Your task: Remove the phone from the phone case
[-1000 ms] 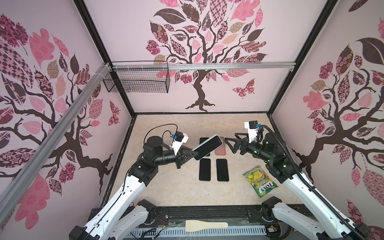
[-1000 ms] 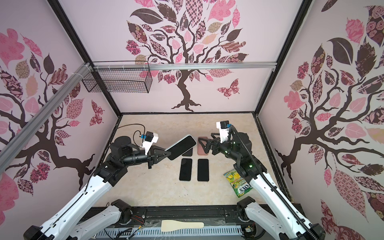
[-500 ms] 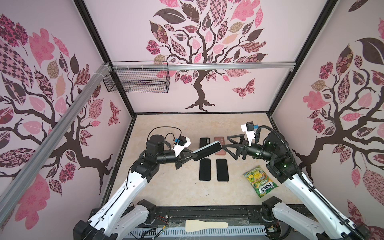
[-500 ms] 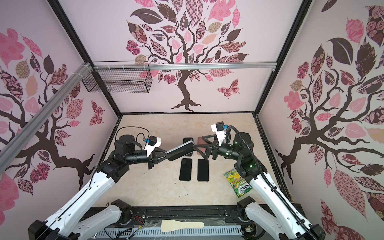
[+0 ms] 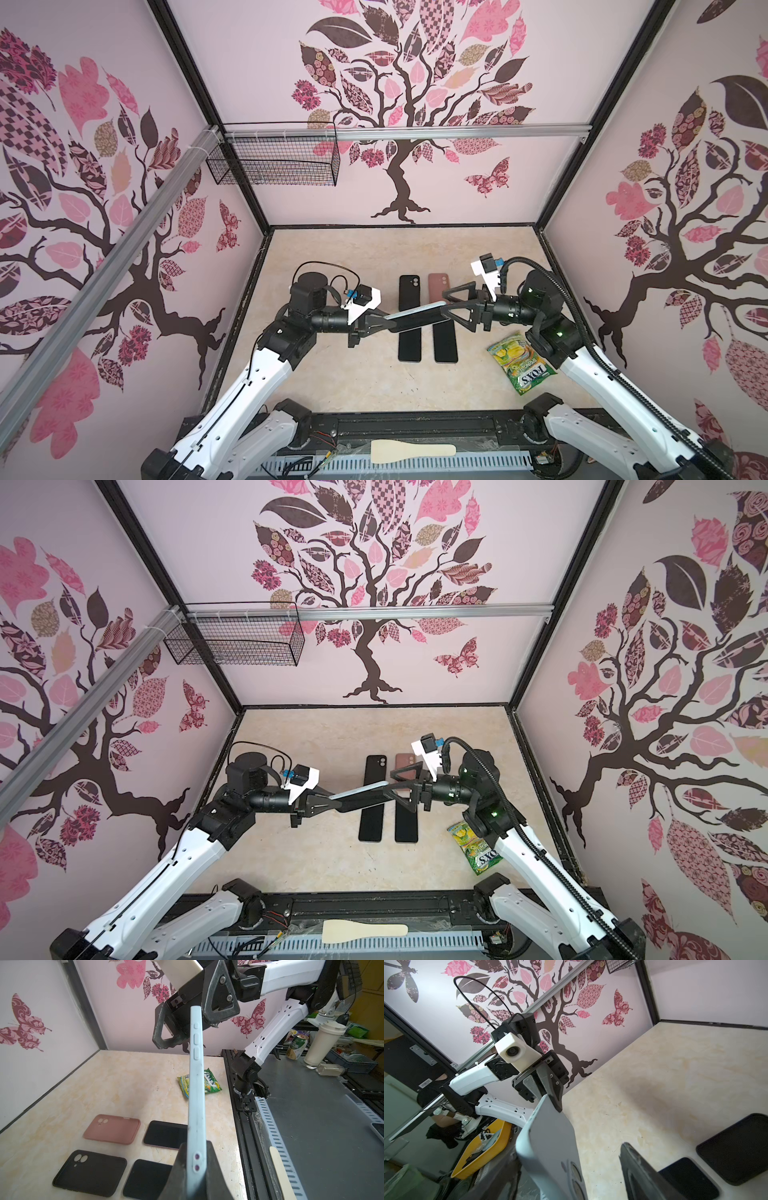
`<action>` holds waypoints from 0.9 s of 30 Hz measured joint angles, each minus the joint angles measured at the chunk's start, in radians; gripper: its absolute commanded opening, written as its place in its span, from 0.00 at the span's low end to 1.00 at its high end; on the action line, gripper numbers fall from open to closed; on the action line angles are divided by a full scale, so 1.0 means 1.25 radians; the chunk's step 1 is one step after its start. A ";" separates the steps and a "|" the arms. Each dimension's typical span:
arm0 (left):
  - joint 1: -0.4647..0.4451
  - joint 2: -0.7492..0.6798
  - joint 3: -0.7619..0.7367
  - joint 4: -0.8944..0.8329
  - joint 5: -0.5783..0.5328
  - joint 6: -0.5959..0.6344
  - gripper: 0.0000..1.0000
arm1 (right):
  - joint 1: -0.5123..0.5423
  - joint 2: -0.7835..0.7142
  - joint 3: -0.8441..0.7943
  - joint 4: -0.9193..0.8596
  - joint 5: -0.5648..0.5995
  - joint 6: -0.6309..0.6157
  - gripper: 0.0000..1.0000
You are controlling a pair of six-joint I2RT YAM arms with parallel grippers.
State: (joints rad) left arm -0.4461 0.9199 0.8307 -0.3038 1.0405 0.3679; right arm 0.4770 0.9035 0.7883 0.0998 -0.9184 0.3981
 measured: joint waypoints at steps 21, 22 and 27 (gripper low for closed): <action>-0.002 0.000 0.000 -0.004 0.034 0.020 0.00 | 0.056 -0.046 -0.013 0.138 0.097 0.063 0.54; -0.002 0.000 0.000 -0.005 0.034 0.020 0.00 | 0.056 -0.042 -0.013 0.137 0.095 0.063 0.54; -0.001 0.000 0.000 -0.011 0.031 0.020 0.00 | 0.056 -0.031 -0.016 0.135 0.088 0.070 0.50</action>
State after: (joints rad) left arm -0.4477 0.9199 0.8307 -0.3180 1.0790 0.3931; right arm 0.5476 0.8646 0.7677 0.2680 -0.8082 0.4850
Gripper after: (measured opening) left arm 0.108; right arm 0.516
